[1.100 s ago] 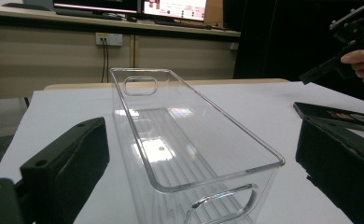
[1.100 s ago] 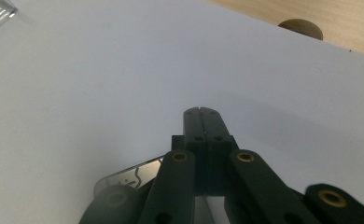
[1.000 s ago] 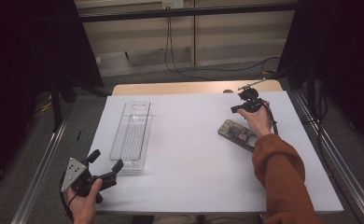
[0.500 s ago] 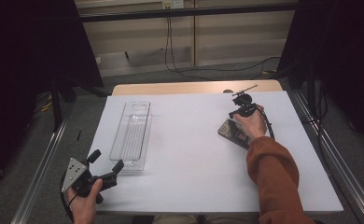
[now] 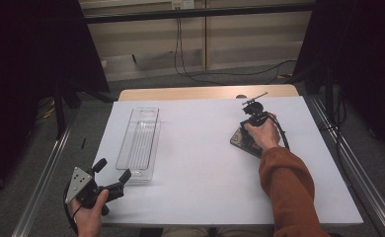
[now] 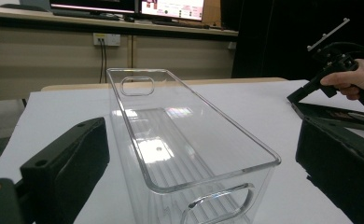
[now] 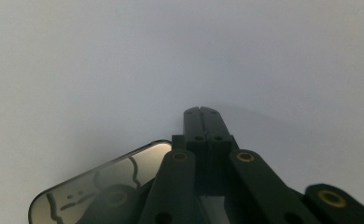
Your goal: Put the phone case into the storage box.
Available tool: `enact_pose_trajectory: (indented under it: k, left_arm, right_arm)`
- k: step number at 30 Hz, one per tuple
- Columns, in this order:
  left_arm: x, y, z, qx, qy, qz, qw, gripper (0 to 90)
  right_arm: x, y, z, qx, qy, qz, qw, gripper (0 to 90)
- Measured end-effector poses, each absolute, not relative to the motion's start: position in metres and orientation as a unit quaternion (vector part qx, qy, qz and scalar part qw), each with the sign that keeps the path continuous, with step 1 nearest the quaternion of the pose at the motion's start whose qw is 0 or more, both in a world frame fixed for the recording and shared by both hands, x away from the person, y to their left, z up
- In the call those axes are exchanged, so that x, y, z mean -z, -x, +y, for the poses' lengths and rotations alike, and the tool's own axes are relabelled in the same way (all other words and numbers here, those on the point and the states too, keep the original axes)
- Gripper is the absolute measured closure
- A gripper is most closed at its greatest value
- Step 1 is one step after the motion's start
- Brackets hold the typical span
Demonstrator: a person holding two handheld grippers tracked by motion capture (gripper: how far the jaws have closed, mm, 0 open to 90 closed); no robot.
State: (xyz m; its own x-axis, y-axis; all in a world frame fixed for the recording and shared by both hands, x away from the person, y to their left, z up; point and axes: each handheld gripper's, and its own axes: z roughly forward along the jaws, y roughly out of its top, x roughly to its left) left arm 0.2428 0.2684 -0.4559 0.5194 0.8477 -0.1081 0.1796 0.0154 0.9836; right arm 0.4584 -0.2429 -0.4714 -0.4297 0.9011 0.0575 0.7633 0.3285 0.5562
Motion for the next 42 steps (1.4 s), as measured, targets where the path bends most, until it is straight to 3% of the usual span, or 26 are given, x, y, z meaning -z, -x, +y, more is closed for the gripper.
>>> enact_pose_trajectory:
  k: [42]
  left_arm:
    - [0.456,-0.243,0.268,-0.282,-0.642,0.403,0.588,2.8]
  right_arm:
    - [0.471,-0.424,-0.21,-0.27,-0.456,0.839,0.121,90.0]
